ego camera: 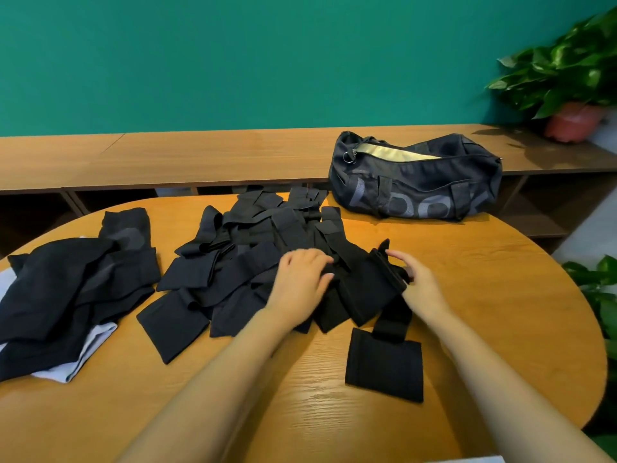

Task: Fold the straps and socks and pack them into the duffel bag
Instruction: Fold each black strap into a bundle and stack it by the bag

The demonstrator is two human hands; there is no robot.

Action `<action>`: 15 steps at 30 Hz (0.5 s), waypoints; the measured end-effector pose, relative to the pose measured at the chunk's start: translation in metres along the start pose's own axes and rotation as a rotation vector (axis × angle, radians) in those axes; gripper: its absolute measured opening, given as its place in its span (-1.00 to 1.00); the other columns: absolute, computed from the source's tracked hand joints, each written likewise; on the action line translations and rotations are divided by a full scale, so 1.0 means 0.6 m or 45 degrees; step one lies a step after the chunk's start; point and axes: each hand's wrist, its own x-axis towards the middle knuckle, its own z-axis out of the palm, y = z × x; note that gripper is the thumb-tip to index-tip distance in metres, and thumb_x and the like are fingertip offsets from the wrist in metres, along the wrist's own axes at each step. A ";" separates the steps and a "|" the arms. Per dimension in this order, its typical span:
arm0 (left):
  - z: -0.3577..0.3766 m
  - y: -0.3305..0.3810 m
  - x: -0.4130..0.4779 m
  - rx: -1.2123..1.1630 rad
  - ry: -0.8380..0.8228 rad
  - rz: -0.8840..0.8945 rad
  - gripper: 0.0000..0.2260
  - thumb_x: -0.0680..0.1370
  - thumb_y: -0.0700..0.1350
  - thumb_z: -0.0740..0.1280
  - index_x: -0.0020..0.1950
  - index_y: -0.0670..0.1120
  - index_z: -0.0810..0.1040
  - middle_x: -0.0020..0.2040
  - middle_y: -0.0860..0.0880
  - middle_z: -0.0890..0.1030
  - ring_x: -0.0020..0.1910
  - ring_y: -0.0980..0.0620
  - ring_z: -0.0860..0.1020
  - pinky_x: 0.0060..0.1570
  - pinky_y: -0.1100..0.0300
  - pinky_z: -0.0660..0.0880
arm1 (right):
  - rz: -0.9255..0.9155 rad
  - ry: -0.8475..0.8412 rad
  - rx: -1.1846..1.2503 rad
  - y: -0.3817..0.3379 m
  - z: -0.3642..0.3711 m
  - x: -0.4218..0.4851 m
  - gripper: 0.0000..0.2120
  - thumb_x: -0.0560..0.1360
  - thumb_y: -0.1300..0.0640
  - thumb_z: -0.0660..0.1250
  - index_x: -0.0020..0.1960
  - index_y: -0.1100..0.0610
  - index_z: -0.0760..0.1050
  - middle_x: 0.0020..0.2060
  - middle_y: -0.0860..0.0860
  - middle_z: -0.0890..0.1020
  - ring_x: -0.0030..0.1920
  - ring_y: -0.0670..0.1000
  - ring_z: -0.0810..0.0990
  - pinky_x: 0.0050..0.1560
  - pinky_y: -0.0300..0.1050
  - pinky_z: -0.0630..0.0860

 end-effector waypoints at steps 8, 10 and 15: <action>0.006 0.059 0.030 -1.124 -0.248 -0.509 -0.53 0.57 0.24 0.23 0.35 -0.03 0.47 0.20 0.04 0.56 0.17 0.10 0.51 0.21 0.17 0.45 | -0.133 -0.040 0.167 -0.031 0.031 -0.013 -0.59 0.52 0.40 0.28 0.17 -0.08 0.51 0.05 -0.20 0.58 0.12 -0.25 0.52 0.09 -0.39 0.46; -0.010 0.062 0.039 -1.154 -0.238 -0.562 -0.57 0.51 0.22 0.35 0.12 -0.11 0.51 0.02 -0.01 0.60 -0.02 0.07 0.58 -0.06 0.28 0.51 | -0.200 -0.070 0.208 -0.048 0.045 -0.016 -0.56 0.53 0.41 0.26 0.16 -0.09 0.55 0.07 -0.21 0.59 0.10 -0.31 0.53 0.06 -0.43 0.46; -0.038 0.023 0.042 -1.222 -0.183 -0.750 -0.53 0.41 -0.05 0.54 0.27 -0.02 0.49 0.00 -0.06 0.66 0.04 0.00 0.62 0.07 0.09 0.58 | -0.267 -0.058 0.270 -0.077 0.066 -0.012 -0.63 0.57 0.31 0.28 0.30 -0.01 0.54 0.16 -0.30 0.48 0.12 -0.55 0.36 0.12 -0.60 0.27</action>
